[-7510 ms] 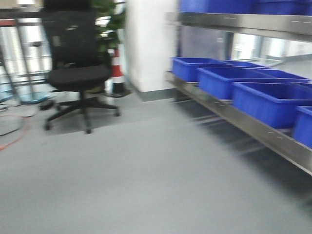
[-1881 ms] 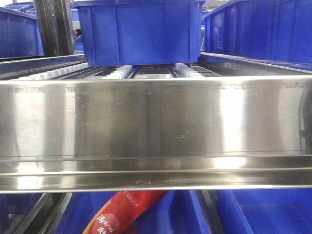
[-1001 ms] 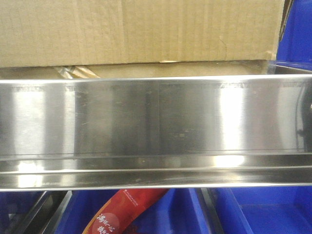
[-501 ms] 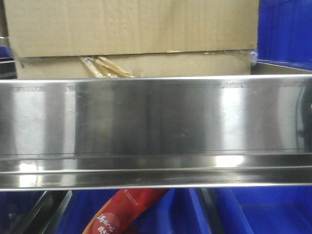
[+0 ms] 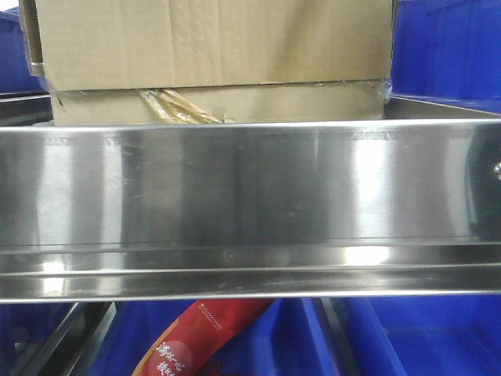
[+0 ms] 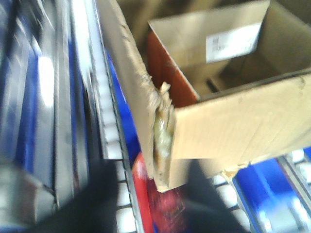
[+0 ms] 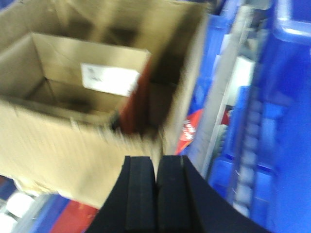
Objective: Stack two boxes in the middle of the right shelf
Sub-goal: 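Open both grippers and release the boxes on the shelf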
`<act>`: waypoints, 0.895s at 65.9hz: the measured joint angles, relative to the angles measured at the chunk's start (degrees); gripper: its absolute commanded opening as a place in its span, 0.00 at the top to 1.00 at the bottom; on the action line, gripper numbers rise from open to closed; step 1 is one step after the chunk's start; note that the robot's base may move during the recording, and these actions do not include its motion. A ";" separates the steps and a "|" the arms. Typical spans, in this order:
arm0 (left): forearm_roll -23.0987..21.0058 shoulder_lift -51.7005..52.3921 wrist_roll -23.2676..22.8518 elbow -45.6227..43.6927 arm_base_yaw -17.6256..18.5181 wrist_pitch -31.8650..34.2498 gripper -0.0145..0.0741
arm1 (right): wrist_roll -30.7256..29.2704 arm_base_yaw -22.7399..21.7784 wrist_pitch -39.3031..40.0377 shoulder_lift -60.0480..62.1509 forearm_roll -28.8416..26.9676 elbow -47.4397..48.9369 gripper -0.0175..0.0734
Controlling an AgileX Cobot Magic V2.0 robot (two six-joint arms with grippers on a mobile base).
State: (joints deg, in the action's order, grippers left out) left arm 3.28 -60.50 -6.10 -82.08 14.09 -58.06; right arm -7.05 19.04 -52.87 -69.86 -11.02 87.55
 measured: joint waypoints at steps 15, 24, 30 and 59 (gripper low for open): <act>1.78 13.25 0.10 16.64 0.00 11.10 0.96 | -0.79 0.00 12.32 11.38 0.64 -20.73 0.98; 3.17 21.17 0.10 26.97 0.00 17.46 0.96 | -2.24 0.00 20.05 19.26 0.87 -32.81 0.98; 3.42 26.98 0.10 33.64 0.00 22.07 0.96 | -2.58 0.00 25.12 24.31 1.02 -40.17 0.99; 3.94 50.27 0.10 58.41 0.00 42.11 0.96 | -2.76 0.00 38.05 43.74 1.02 -60.34 0.99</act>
State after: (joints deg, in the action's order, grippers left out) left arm 7.22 -10.23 -6.00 -23.67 14.09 -15.95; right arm -9.81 19.04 -14.82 -26.12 -10.00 27.20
